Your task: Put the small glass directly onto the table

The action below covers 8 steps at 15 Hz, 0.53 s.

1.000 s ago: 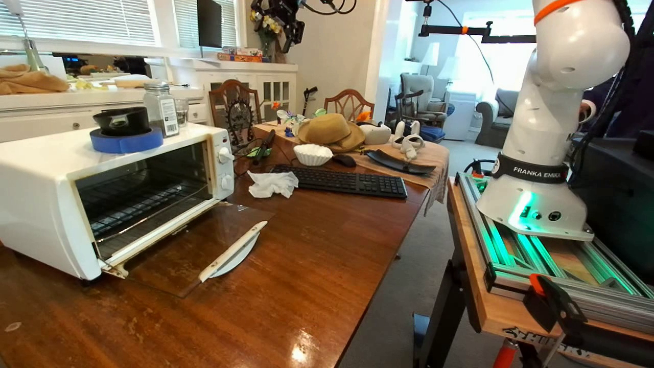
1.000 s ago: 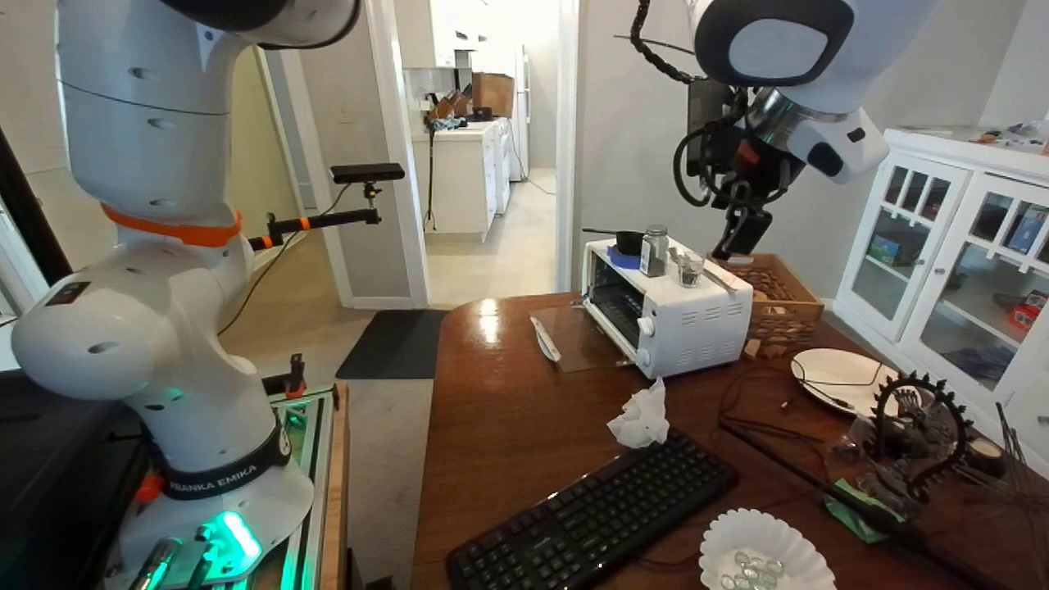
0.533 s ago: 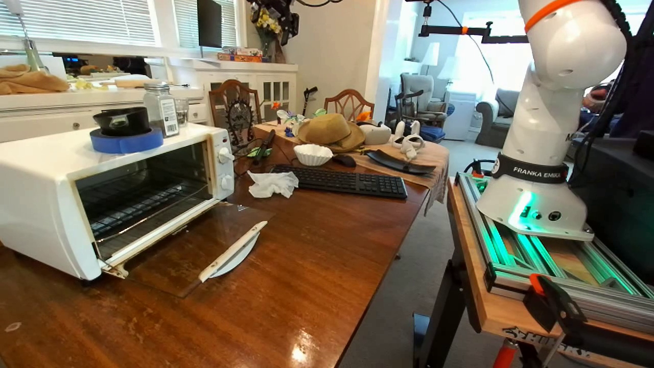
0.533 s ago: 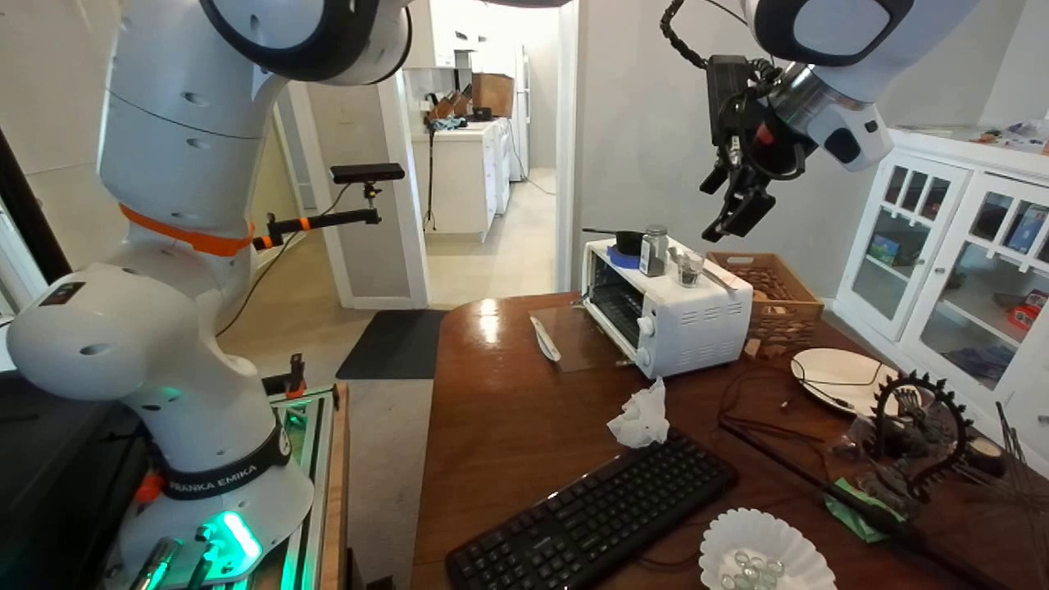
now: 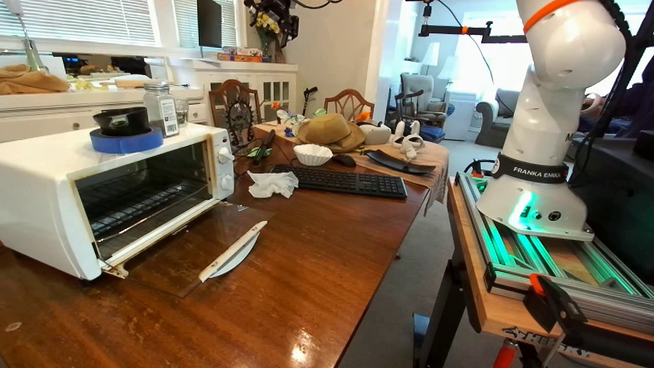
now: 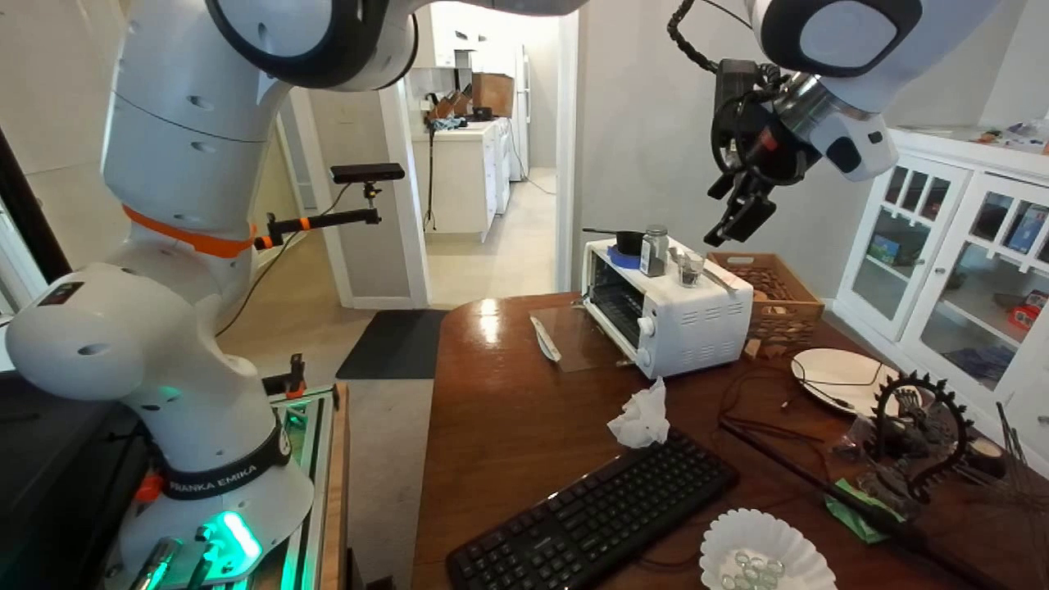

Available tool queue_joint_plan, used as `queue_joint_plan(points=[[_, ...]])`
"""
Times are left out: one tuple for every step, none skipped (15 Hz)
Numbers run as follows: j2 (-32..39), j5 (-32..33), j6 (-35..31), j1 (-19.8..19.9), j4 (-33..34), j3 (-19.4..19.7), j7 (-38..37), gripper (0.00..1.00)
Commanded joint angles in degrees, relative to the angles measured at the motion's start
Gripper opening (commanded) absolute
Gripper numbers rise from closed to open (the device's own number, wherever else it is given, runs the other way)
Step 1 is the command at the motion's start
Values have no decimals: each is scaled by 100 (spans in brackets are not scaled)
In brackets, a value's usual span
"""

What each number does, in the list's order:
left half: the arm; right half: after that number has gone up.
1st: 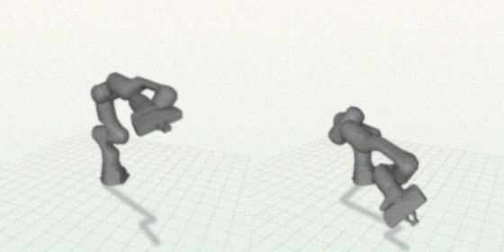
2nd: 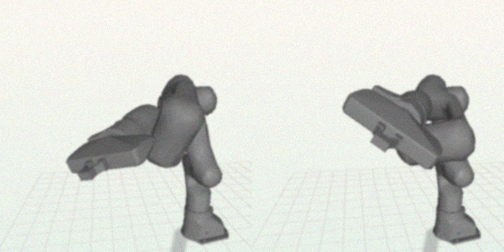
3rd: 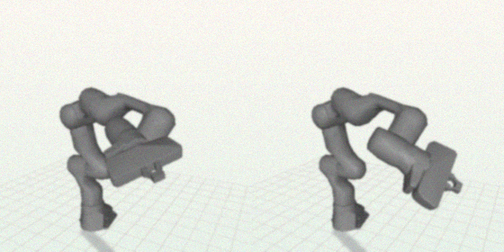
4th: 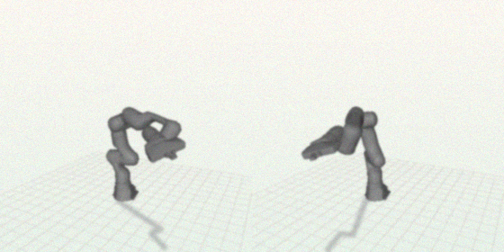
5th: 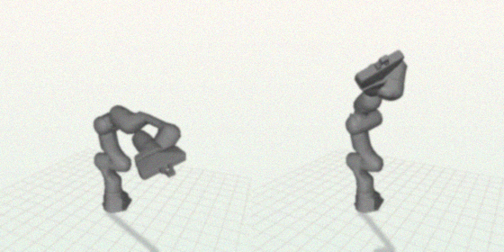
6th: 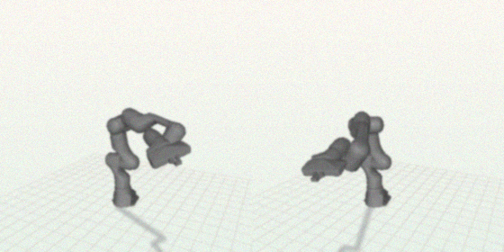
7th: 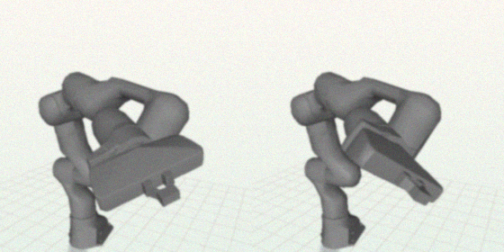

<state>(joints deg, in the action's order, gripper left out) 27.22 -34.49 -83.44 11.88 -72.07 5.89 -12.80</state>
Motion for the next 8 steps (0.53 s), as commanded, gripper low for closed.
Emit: queue_joint_plan(points=[[890,-622,92,280,907,-74,-895,100],[1129,-808,70,334,1139,-102,-1142,100],[1318,-1016,-5,382,1315,-129,-1376,100],[1575,-1257,-39,427,1595,-187,-1651,100],[1788,-1501,-70,453,1840,-260,-1930,100],[2020,-1707,-115,430,2135,-336,-2253,100],[2222,-1836,-144,360,2382,-413,-2519,100],[2445,-1968,-84,322,2680,-497,-2800,100]])
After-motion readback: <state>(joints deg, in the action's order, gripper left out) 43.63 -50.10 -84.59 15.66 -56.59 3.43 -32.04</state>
